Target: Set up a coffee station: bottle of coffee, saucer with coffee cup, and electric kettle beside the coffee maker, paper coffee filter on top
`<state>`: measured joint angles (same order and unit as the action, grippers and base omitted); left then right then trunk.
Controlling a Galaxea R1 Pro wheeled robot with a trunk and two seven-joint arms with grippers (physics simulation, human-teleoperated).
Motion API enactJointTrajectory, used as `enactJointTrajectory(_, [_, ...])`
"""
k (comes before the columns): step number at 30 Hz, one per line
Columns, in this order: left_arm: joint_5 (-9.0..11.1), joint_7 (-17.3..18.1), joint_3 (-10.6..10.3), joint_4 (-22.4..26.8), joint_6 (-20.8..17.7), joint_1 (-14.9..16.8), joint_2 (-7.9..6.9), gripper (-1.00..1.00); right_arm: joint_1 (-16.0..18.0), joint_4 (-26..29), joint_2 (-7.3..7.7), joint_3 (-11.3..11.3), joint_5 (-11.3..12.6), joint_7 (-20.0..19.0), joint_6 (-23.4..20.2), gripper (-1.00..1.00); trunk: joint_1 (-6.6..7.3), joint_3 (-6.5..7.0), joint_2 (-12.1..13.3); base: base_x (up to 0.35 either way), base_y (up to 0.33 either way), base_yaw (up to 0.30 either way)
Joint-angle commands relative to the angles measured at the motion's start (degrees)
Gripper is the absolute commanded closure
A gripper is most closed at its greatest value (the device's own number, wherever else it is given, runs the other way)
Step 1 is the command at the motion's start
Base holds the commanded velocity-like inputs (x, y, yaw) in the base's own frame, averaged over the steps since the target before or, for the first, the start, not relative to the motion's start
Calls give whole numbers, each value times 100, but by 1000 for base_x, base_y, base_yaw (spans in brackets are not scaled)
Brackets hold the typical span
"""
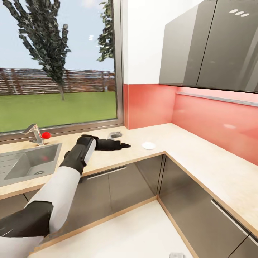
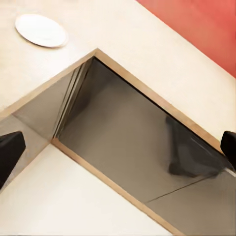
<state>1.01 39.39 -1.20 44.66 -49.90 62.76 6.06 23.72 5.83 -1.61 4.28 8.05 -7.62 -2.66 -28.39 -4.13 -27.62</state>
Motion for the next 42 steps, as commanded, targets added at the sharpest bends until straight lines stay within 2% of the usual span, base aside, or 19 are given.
enactJointTrajectory(1, [-1, -21, 5, -6, -198, 159, -37, -100, 1, 246, -27, 139, 30, -250, -29, -100, -3, -14, -11, 0, 0, 0])
enactJointTrajectory(2, [-3, -51, 10, -35, -366, 376, -142, -100, 1, 818, -57, 247, 6, -608, -31, -100, -3, -14, -11, 0, 0, 0])
enactJointTrajectory(3, [-3, -56, 14, -57, -427, 462, -245, -100, 1, 1315, -69, 285, 0, -741, -44, -100, -3, -14, -11, 0, 0, 0])
enactJointTrajectory(4, [-1, -55, 18, -70, -460, 496, -383, -100, 1, 1853, -77, 306, -2, -814, -59, -100, -3, -14, -11, 0, 0, 0])
enactJointTrajectory(5, [0, -55, 19, -74, -467, 497, -436, -100, 1, 2044, -79, 310, -1, -829, -66, -100, -3, -14, -11, 0, 0, 0])
enactJointTrajectory(7, [3, -55, 21, -83, -485, 471, -670, -100, 1, 2834, -83, 320, 5, -867, -117, -100, -3, -14, -11, 0, 0, 0])
enactJointTrajectory(8, [6, -54, 19, -86, -496, 451, -869, -100, 1, 3461, -88, 324, 10, -902, -276, -100, -3, -14, -11, 0, 0, 0])
enactJointTrajectory(11, [26, -37, 15, -88, -513, 432, -1239, -100, 8, 4743, -93, 321, 45, -1016, -1126, -100, -3, -14, -11, 0, 0, 0])
enactJointTrajectory(12, [41, -30, 13, -89, -516, 418, -1500, -100, 23, 5919, -100, 309, 250, -1066, -2002, -100, -3, -14, -11, 0, 0, 0])
enactJointTrajectory(14, [53, -24, 14, -84, -514, 371, -1574, -100, 49, 6529, -96, 292, 668, -1071, -2507, -100, -3, -14, -11, 0, 0, 0])
enactJointTrajectory(15, [53, -21, 18, -82, -516, 330, -1605, -100, 106, 6855, -82, 275, 1114, -1071, -2887, -100, -3, -14, -11, 0, 0, 0])
enactJointTrajectory(17, [48, -20, 26, -81, -515, 291, -1659, -100, 235, 7071, -63, 229, 1723, -1066, -3328, -100, -3, -14, -11, 0, 0, 0])
enactJointTrajectory(19, [54, -14, 29, -80, -508, 274, -1724, -100, 392, 7145, -56, 137, 2194, -1055, -3633, -100, -3, -14, -11, 0, 0, 0])
enactJointTrajectory(20, [59, -6, 30, -80, -506, 270, -1750, -100, 471, 7161, -54, 80, 2356, -1046, -3737, -100, -3, -14, -11, 0, 0, 0])
enactJointTrajectory(24, [70, 26, 25, -80, -480, 245, -1786, -100, 643, 7178, -62, -196, 2683, -1028, -3924, -100, -3, -14, -11, 0, 0, 0])
enactJointTrajectory(30, [80, 60, 24, -72, -446, 127, -1752, -100, 706, 7168, -108, -399, 2912, -999, -4039, -100, -3, -14, -11, 5, 0, 0])
enactJointTrajectory(34, [93, 61, 35, -77, -443, 109, -1735, -100, 712, 7028, -104, -416, 2934, -989, -4145, -100, -3, -14, -11, 190, 0, 0])
enactJointTrajectory(39, [361, 63, 32, -83, -442, 98, -1727, -100, 711, 6966, -103, -412, 2939, -987, -4195, -100, -3, -14, -11, 319, 0, -70])
enactJointTrajectory(42, [434, 61, 30, -84, -440, 97, -1722, -100, 713, 6964, -103, -411, 2931, -987, -4197, -100, -3, -14, -11, 331, 0, -224])
